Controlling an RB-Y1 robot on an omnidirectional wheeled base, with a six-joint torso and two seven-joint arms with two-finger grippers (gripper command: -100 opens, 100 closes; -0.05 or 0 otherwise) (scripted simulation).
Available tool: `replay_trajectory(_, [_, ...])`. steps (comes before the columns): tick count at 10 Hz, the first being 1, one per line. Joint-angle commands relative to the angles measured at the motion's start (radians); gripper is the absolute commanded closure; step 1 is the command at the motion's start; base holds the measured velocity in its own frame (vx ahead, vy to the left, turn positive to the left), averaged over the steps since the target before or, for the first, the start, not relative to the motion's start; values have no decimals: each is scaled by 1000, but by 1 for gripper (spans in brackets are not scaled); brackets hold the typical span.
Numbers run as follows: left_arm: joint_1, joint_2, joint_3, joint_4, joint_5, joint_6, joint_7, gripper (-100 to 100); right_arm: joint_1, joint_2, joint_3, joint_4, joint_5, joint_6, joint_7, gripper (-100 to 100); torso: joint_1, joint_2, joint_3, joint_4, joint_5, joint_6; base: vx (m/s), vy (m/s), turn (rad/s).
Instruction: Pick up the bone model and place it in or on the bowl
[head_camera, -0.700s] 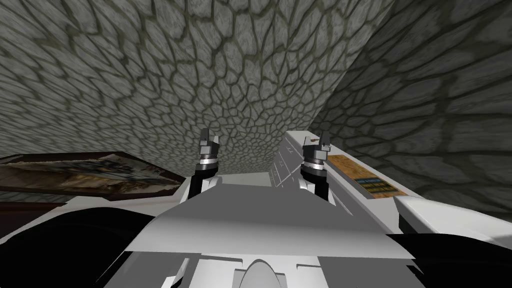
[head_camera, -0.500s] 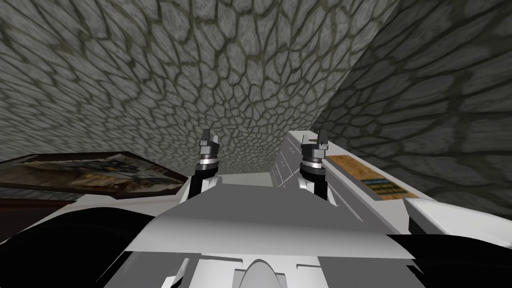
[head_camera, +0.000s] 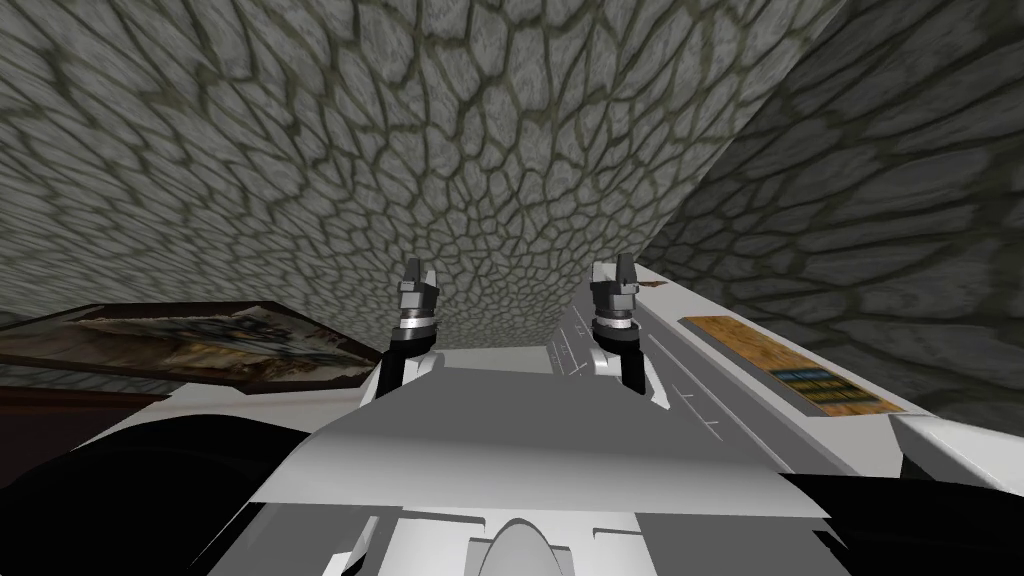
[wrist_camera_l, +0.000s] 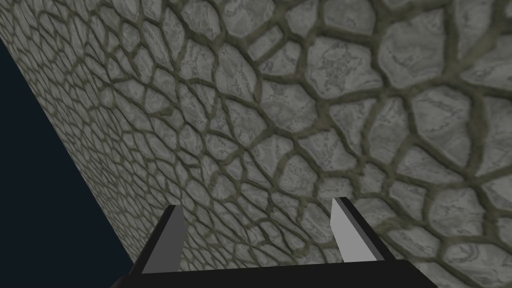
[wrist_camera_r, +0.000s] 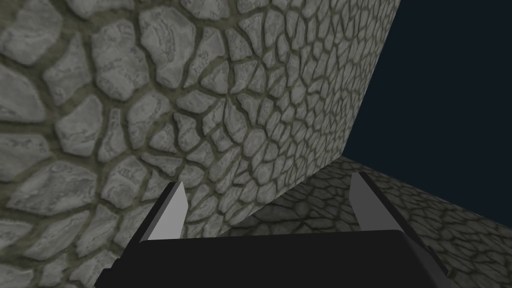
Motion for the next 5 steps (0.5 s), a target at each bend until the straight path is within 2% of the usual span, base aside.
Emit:
replay_trajectory(1, [0,0,0,0,0,0,0,0,-15,-29,6,16,1,-17,4,-100,0,0,0,0,0,0,16,72,15])
replay_trajectory(2, [0,0,0,0,0,0,0,0,-49,-68,26,39,7,-40,13,-100,-2,0,0,0,0,0,10,82,34])
replay_trajectory(3, [0,0,0,0,0,0,0,0,-49,-77,26,39,7,-40,13,-100,-1,1,0,0,0,0,10,71,13])
replay_trajectory(4, [0,0,0,0,0,0,0,0,-83,-117,49,64,14,-65,23,-100,-2,1,1,0,0,0,23,90,28])
replay_trajectory(5, [0,0,0,0,0,0,0,0,-83,-129,49,64,14,-65,23,-100,-1,0,0,0,0,0,23,74,12])
